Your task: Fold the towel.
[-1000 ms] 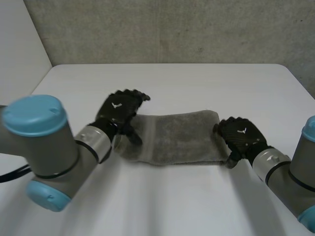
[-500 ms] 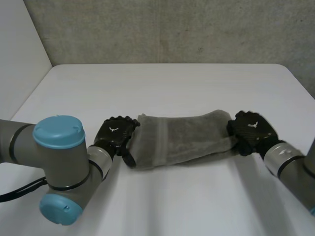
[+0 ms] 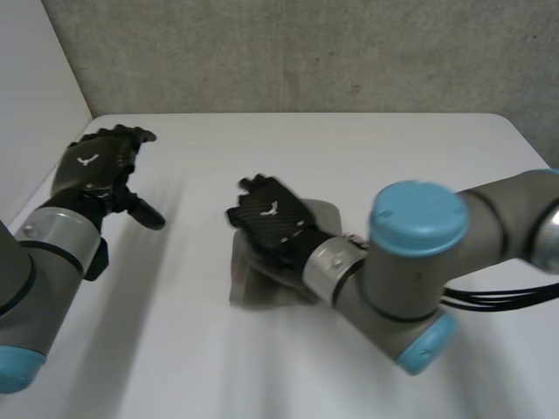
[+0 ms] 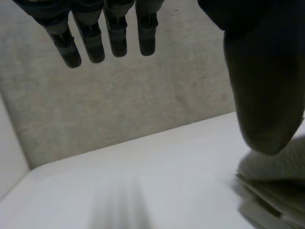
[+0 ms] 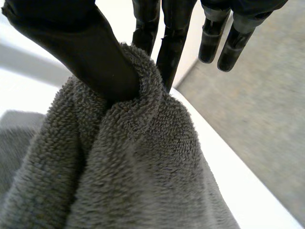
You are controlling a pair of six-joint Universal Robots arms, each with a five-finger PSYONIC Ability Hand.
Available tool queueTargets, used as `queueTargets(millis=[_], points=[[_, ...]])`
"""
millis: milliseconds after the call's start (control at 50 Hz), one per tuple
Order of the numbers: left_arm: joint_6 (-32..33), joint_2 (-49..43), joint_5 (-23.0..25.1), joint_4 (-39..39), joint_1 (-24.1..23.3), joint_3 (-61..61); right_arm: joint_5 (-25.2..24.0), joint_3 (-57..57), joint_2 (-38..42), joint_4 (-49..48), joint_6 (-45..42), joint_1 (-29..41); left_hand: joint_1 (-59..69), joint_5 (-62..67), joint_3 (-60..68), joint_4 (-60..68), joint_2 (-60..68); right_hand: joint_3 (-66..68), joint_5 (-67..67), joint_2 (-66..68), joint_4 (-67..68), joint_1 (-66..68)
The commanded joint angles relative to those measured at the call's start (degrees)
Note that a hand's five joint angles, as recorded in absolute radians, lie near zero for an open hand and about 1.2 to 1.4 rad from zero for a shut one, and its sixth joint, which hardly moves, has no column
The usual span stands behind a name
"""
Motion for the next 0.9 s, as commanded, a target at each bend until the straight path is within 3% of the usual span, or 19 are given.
queueTargets(millis=[20,40,60,80,120,200,400,560,900], points=[[0.1,-1.5,0.3,0.2,1.2,0.3,-0.6,-2.8,5.6,-2.6,12.4,3.1,-6.4,-2.3,-2.6,-3.2,-3.5,-1.9,2.1,7.0,-3.1,3.4],[0.1,-1.5,0.3,0.2,1.2,0.3,-0.8,-2.6,5.3,-2.5,14.1,3.1,-6.4,-2.3,-2.6,-3.2,-3.5,-1.9,-29.1,-24.2,-3.1,-27.7],[0.3,-2.8,0.3,0.2,0.7,0.7,-0.8,-2.6,5.3,-2.5,14.1,3.1,-6.4,-2.3,-2.6,-3.2,-3.5,-1.9,-29.4,-24.5,-3.1,-28.1],[0.3,-2.8,0.2,0.2,0.7,0.7,-0.9,-1.8,4.2,-2.5,15.2,2.7,-6.4,-2.3,-2.6,-3.2,-3.5,-1.9,-58.5,-53.6,-3.1,-57.2],[0.2,-6.5,0.5,0.2,-0.5,2.5,-0.8,-0.7,2.1,-2.5,16.3,2.2,-6.4,-2.3,-2.6,-3.2,-3.5,-1.9,-65.3,-60.4,-3.1,-64.0],[0.0,-9.4,0.5,0.0,-3.3,5.2,-0.9,7.1,-7.3,-3.2,18.1,-2.5,-6.4,-2.3,-2.6,-3.2,-3.5,-1.9,-65.3,-60.4,-3.1,-64.0],[-0.3,-19.5,2.1,-0.4,-10.1,15.2,-0.2,18.9,-15.7,-3.2,25.0,-12.4,-6.4,-2.3,-2.6,-3.2,-3.5,-1.9,-65.3,-60.4,-3.1,-64.0],[-0.3,-24.8,6.1,-1.2,-12.8,19.1,0.3,20.4,-12.4,-3.1,28.9,-15.5,-6.4,-2.3,-2.6,-3.2,-3.5,-1.9,-65.3,-60.4,-3.1,-64.0],[0.4,-28.2,6.4,-1.6,-12.0,12.2,5.5,10.5,0.8,2.9,30.8,-14.5,-6.4,-2.3,-2.6,-3.2,-3.5,-1.9,-65.3,-60.4,-3.1,-64.0]])
